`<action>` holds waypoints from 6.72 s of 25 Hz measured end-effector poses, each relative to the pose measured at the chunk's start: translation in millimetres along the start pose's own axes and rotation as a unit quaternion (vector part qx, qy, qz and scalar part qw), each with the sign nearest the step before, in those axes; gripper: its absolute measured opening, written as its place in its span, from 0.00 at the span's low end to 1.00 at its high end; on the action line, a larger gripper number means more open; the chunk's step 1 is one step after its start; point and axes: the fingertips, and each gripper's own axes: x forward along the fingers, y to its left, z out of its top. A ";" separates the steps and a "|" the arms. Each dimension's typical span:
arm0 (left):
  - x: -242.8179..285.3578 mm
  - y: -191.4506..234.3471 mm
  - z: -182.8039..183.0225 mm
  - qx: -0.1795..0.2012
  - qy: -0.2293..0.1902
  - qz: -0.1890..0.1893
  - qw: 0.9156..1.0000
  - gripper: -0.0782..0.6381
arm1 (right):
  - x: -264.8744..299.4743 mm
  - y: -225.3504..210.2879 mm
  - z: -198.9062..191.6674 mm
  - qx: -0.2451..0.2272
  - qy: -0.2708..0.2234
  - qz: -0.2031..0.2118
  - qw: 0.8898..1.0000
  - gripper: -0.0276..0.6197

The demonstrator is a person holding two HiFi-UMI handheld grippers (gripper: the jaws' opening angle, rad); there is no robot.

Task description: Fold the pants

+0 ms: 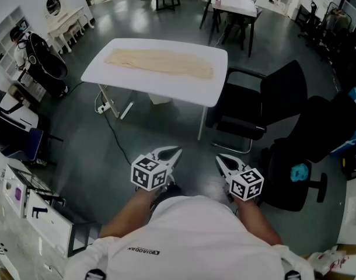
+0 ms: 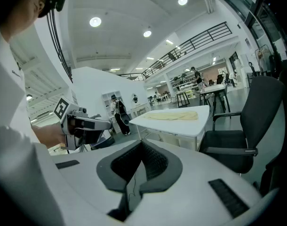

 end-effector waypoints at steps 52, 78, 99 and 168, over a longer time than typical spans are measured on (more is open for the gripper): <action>47.9 203.5 91.1 -0.015 0.004 0.007 1.000 0.15 | 213.2 -41.2 87.0 -0.008 0.035 0.018 0.999 0.07; 12.3 357.4 91.2 -0.041 0.016 -0.001 0.999 0.15 | 371.4 -4.7 106.9 -0.015 0.080 0.023 0.996 0.07; 43.5 442.2 128.2 -0.032 0.028 0.050 0.998 0.15 | 454.7 -59.4 136.4 0.014 0.062 0.039 0.997 0.07; 264.3 602.9 223.9 -0.023 0.156 0.084 0.984 0.15 | 587.3 -530.5 98.2 0.142 0.167 -0.271 0.937 0.19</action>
